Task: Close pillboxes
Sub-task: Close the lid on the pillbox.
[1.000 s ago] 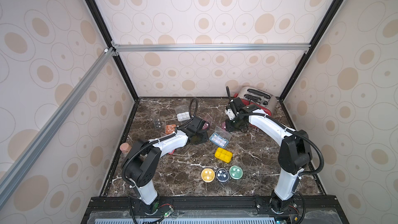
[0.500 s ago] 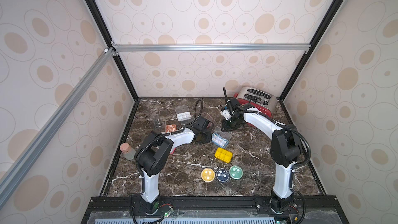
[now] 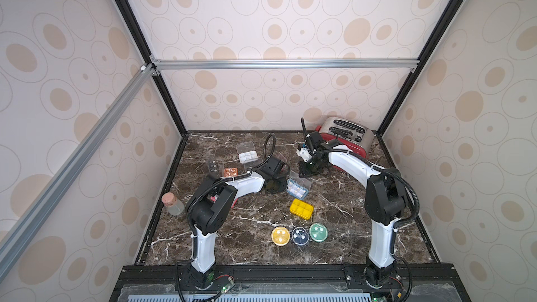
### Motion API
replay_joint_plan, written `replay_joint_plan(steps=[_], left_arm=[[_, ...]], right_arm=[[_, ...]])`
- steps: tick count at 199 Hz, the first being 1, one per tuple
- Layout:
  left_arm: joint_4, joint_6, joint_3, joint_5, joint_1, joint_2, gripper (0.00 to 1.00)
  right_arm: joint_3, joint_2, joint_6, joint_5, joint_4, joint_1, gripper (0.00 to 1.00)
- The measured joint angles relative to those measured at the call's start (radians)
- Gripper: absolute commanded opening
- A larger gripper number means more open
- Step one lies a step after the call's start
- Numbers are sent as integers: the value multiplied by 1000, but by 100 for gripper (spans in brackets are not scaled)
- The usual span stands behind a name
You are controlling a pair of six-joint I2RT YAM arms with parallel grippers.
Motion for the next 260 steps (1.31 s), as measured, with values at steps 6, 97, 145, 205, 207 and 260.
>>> replay_joint_plan(steps=[6, 97, 145, 205, 207, 260], left_arm=[[0, 0, 0, 1, 0, 0, 31], [-5, 7, -72, -17, -1, -79, 30], [-51, 37, -134, -54, -1, -223, 43], [-87, 109, -4, -53, -1, -129, 60], [-87, 112, 0, -53, -1, -124, 60], [-122, 154, 105, -55, -1, 0, 55]], right_arm=[[0, 0, 0, -2, 0, 2, 19], [-68, -13, 28, -27, 18, 48, 18], [-129, -50, 82, -20, 42, 69, 35], [-226, -165, 209, 54, 92, 51, 67], [-229, -165, 213, 55, 94, 51, 67], [-269, -121, 263, 74, 121, 41, 56]])
